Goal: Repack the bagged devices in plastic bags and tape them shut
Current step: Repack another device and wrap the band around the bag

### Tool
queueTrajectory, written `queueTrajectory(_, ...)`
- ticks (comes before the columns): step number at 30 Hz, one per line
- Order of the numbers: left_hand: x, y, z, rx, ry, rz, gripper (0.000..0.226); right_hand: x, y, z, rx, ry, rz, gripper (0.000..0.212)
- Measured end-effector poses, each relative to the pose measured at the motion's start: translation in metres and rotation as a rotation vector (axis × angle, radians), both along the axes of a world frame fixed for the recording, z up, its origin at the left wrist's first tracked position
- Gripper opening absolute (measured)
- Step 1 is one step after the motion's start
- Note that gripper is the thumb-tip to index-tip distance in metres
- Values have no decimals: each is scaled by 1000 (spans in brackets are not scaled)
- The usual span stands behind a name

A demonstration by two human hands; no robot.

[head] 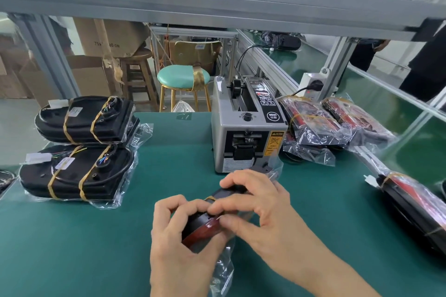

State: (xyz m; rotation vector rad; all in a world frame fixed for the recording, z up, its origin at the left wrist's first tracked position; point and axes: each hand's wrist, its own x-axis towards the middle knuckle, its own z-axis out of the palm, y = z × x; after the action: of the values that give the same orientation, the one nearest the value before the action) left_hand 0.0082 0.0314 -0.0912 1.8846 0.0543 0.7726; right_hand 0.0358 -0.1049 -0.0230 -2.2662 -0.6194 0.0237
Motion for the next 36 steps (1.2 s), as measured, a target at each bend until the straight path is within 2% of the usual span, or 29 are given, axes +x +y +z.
queueTrajectory(3, 1, 2, 2, -20, 30, -12, 45, 2, -2, -6, 17, -73, -27, 18)
queueTrajectory(8, 0, 0, 7, -20, 21, -6, 40, 4, -4, -10, 103, -58, -49, 19)
queueTrajectory(11, -1, 1, 10, 40, 19, -30, 43, 4, -7, -10, 79, -67, -50, 31)
queueTrajectory(12, -1, 1, 11, 73, 16, -31, 44, 5, -9, -9, 24, -86, -50, 39)
queueTrajectory(15, -1, 5, 11, 185, 6, -26, 47, 20, -27, -9, -337, -256, -66, 57)
queueTrajectory(16, 0, 7, 10, 221, -5, -18, 48, 28, -35, -7, -361, -193, -39, 60)
queueTrajectory(18, 2, 9, 5, 253, -30, -13, 46, 45, -53, -6, -180, 64, 31, 61)
queueTrajectory(20, 4, 11, 3, 226, -35, -32, 43, 57, -68, -18, -7, 198, 5, 58)
queueTrajectory(23, 6, 15, 5, 189, -3, -55, 41, 61, -80, -44, 187, 294, -67, 29)
queueTrajectory(26, 10, 19, 20, 296, 61, -60, 44, 58, -81, -57, 410, 413, -70, 43)
queueTrajectory(29, 15, 4, 45, 508, 131, -101, 51, 62, -78, -54, 540, 445, -29, 46)
queueTrajectory(32, 31, -27, 64, 774, 188, -111, 70, 68, -70, -47, 546, 427, -29, 52)
queueTrajectory(35, 45, -39, 67, 887, 186, -137, 54, 75, -63, -34, 577, 392, -55, 48)
queueTrajectory(36, 48, -36, 70, 865, 159, -145, 50, 77, -62, -29, 581, 395, -34, 47)
